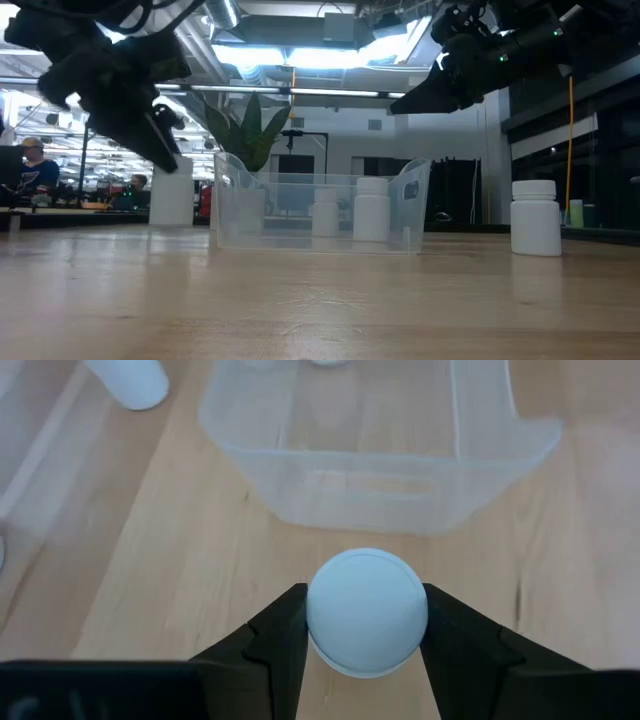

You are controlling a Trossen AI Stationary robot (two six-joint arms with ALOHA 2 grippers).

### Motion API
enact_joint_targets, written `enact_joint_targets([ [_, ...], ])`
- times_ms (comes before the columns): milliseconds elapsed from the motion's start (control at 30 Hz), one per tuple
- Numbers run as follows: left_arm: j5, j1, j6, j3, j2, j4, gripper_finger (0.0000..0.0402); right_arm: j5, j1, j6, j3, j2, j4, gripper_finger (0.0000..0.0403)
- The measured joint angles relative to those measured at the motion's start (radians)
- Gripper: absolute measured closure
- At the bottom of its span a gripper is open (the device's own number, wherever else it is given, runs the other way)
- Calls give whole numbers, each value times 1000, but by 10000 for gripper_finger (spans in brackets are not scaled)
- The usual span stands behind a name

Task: Pick and place pill bottles into a basket
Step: Put the white medicine bottle into the transparent bin

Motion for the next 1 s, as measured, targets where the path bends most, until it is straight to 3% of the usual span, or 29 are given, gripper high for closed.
enact_joint_targets([
  [200, -6, 10, -118, 0, -105, -70, 246, 0, 0, 0, 0, 0, 0, 371],
  [367, -66, 10, -103, 10, -157, -84, 246, 0, 0, 0, 0, 0, 0, 371],
  [500, -73, 10, -39, 91, -151, -94, 246, 0, 0, 4, 0, 0, 0, 371],
  [733, -121, 34, 179, 249, -27, -107, 246, -4, 0, 55, 0, 0, -2, 371],
  [1000, 67, 134, 328, 350, 195, -66, 246, -10, 14, 24, 0, 0, -48, 371],
])
